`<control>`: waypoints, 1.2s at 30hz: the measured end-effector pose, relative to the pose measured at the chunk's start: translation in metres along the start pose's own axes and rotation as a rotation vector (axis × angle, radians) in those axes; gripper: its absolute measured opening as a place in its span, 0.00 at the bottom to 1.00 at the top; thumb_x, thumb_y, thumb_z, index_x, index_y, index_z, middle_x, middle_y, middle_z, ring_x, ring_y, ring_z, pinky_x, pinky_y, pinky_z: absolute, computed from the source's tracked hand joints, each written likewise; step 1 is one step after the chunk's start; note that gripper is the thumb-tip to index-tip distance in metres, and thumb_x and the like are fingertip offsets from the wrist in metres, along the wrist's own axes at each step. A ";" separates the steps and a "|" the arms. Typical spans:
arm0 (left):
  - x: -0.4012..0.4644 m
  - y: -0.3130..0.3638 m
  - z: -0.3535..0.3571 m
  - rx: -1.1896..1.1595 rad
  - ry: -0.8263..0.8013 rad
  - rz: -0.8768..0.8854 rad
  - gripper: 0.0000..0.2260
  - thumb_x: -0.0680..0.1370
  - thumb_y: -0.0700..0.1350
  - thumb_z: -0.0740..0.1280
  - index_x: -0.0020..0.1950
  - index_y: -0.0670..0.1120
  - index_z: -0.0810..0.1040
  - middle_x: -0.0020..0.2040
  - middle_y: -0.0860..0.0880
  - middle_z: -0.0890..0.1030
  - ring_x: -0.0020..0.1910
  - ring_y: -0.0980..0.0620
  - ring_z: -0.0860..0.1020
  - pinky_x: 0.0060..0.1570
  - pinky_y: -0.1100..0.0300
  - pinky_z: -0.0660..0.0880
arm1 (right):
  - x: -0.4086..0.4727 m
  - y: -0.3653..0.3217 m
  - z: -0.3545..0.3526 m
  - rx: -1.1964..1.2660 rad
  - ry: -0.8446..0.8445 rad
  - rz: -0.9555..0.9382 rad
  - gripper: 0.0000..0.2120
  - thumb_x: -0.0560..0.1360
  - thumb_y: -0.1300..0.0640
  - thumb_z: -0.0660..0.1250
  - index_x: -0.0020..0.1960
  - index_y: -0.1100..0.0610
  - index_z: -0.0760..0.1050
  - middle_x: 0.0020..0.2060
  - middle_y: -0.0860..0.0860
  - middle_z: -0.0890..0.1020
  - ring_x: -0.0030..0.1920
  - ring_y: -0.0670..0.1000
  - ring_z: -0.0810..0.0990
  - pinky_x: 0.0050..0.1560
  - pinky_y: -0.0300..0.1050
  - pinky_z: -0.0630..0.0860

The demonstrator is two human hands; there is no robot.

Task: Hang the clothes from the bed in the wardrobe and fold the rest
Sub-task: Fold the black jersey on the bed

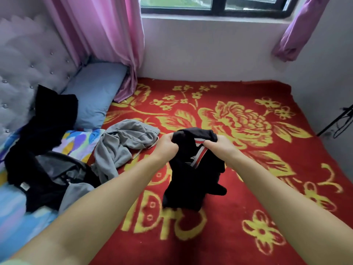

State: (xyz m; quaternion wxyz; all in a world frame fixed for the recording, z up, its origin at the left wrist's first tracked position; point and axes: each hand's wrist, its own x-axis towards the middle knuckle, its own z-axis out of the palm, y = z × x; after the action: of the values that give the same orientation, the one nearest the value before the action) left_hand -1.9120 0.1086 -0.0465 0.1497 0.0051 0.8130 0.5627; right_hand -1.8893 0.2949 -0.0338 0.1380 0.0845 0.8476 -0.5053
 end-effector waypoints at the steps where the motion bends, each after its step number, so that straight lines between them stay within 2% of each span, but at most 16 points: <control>1: 0.003 0.000 -0.004 -0.001 0.052 -0.010 0.19 0.70 0.28 0.53 0.42 0.48 0.79 0.33 0.48 0.77 0.32 0.52 0.73 0.33 0.63 0.66 | 0.002 -0.002 -0.003 0.062 0.017 0.015 0.04 0.74 0.60 0.60 0.41 0.56 0.70 0.32 0.54 0.70 0.34 0.52 0.69 0.37 0.45 0.62; 4: 0.001 0.004 -0.016 -0.109 0.109 -0.070 0.22 0.69 0.28 0.51 0.43 0.47 0.81 0.30 0.49 0.77 0.29 0.53 0.73 0.31 0.65 0.65 | 0.007 0.000 -0.013 0.053 0.106 0.021 0.04 0.73 0.65 0.58 0.41 0.58 0.69 0.30 0.52 0.70 0.31 0.52 0.68 0.32 0.44 0.60; 7: -0.011 0.018 -0.017 -0.295 -0.051 -0.072 0.20 0.70 0.26 0.50 0.44 0.42 0.78 0.23 0.53 0.70 0.21 0.56 0.65 0.22 0.68 0.58 | 0.008 0.004 -0.018 -0.143 0.236 -0.056 0.05 0.75 0.64 0.58 0.50 0.60 0.70 0.37 0.55 0.75 0.35 0.54 0.72 0.31 0.45 0.64; 11: -0.021 0.037 -0.016 -0.478 -0.179 -0.037 0.20 0.73 0.26 0.50 0.47 0.44 0.77 0.26 0.50 0.72 0.22 0.55 0.68 0.23 0.68 0.64 | 0.006 0.002 -0.012 -0.150 0.368 -0.228 0.12 0.79 0.58 0.60 0.62 0.57 0.69 0.54 0.54 0.75 0.52 0.51 0.75 0.45 0.39 0.69; 13: -0.023 0.047 -0.022 -0.506 -0.221 -0.013 0.20 0.74 0.27 0.51 0.49 0.45 0.78 0.30 0.48 0.75 0.26 0.53 0.73 0.25 0.66 0.69 | -0.002 -0.003 -0.002 -0.164 0.198 -0.301 0.17 0.79 0.55 0.61 0.67 0.56 0.67 0.58 0.49 0.73 0.59 0.48 0.73 0.54 0.37 0.68; 16: -0.029 0.052 -0.032 -0.474 -0.304 0.018 0.19 0.74 0.27 0.51 0.49 0.43 0.78 0.34 0.46 0.77 0.29 0.52 0.76 0.29 0.63 0.73 | -0.011 -0.007 0.025 -0.210 -0.184 -0.226 0.28 0.77 0.50 0.65 0.73 0.50 0.59 0.58 0.44 0.73 0.60 0.46 0.73 0.56 0.40 0.71; 18: -0.034 0.054 -0.038 -0.459 -0.380 0.023 0.17 0.74 0.27 0.52 0.46 0.41 0.78 0.33 0.47 0.79 0.29 0.53 0.77 0.29 0.63 0.74 | -0.004 -0.004 0.040 -0.156 -0.076 -0.205 0.20 0.77 0.49 0.64 0.67 0.51 0.67 0.56 0.48 0.78 0.57 0.51 0.77 0.53 0.46 0.74; 21: -0.035 0.050 -0.050 -0.327 -0.410 0.009 0.14 0.69 0.31 0.56 0.36 0.44 0.79 0.29 0.47 0.74 0.27 0.52 0.72 0.28 0.62 0.67 | 0.004 -0.009 0.046 0.100 0.120 -0.104 0.10 0.79 0.52 0.62 0.48 0.58 0.76 0.43 0.54 0.82 0.45 0.57 0.81 0.43 0.49 0.74; 24: -0.021 0.036 -0.072 0.089 -0.109 -0.056 0.11 0.74 0.32 0.56 0.45 0.42 0.77 0.29 0.48 0.72 0.26 0.53 0.69 0.25 0.64 0.62 | 0.007 -0.019 0.039 0.215 0.156 -0.126 0.12 0.77 0.48 0.65 0.38 0.54 0.73 0.31 0.49 0.77 0.32 0.49 0.75 0.33 0.42 0.68; 26: -0.015 0.023 -0.082 0.371 0.052 -0.027 0.12 0.77 0.37 0.59 0.60 0.44 0.73 0.44 0.46 0.76 0.35 0.53 0.74 0.32 0.63 0.68 | 0.007 -0.032 0.033 0.153 0.146 -0.196 0.09 0.74 0.50 0.67 0.40 0.55 0.75 0.31 0.48 0.76 0.31 0.45 0.74 0.31 0.37 0.69; 27: -0.015 0.018 -0.083 0.478 0.038 0.042 0.18 0.77 0.41 0.62 0.67 0.46 0.69 0.53 0.44 0.75 0.45 0.50 0.75 0.41 0.62 0.70 | 0.006 -0.040 0.030 0.081 0.110 -0.234 0.07 0.74 0.53 0.67 0.42 0.56 0.77 0.32 0.48 0.77 0.32 0.45 0.74 0.31 0.35 0.70; 29: -0.019 0.017 -0.074 0.594 -0.075 0.265 0.31 0.75 0.46 0.69 0.75 0.49 0.59 0.67 0.46 0.67 0.66 0.50 0.67 0.61 0.60 0.65 | 0.001 -0.060 0.027 0.007 -0.016 -0.309 0.05 0.75 0.55 0.67 0.45 0.55 0.80 0.35 0.52 0.80 0.36 0.47 0.77 0.36 0.38 0.72; 30: -0.022 0.021 -0.066 0.582 -0.139 0.371 0.33 0.75 0.46 0.70 0.75 0.49 0.59 0.69 0.48 0.66 0.69 0.53 0.64 0.65 0.62 0.62 | -0.001 -0.070 0.024 -0.009 -0.091 -0.329 0.05 0.75 0.55 0.67 0.45 0.53 0.81 0.38 0.54 0.82 0.38 0.47 0.78 0.39 0.41 0.73; 33: -0.022 0.035 -0.055 0.393 -0.130 0.503 0.15 0.75 0.41 0.69 0.60 0.48 0.73 0.51 0.52 0.78 0.50 0.55 0.76 0.50 0.60 0.71 | -0.009 -0.097 0.012 -0.196 -0.256 -0.350 0.07 0.75 0.54 0.65 0.47 0.53 0.82 0.40 0.53 0.81 0.39 0.47 0.77 0.41 0.43 0.72; 35: -0.017 0.043 -0.062 0.310 -0.113 0.482 0.04 0.76 0.41 0.69 0.46 0.47 0.75 0.37 0.53 0.75 0.36 0.57 0.72 0.39 0.59 0.68 | -0.006 -0.108 0.000 -0.353 -0.224 -0.377 0.07 0.74 0.55 0.64 0.48 0.55 0.79 0.39 0.50 0.79 0.40 0.47 0.75 0.41 0.43 0.69; 36: -0.016 0.047 -0.066 0.253 -0.136 0.454 0.04 0.76 0.42 0.69 0.43 0.43 0.75 0.35 0.52 0.73 0.33 0.57 0.70 0.37 0.60 0.66 | -0.004 -0.111 -0.006 -0.447 -0.150 -0.387 0.06 0.74 0.56 0.63 0.48 0.55 0.77 0.39 0.48 0.78 0.42 0.48 0.74 0.40 0.41 0.68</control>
State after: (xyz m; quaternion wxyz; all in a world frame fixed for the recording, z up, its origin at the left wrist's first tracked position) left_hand -1.9212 0.0629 0.0220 0.0721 0.2438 0.8429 0.4743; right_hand -1.9181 0.2469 0.0624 0.1164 -0.1487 0.9255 -0.3282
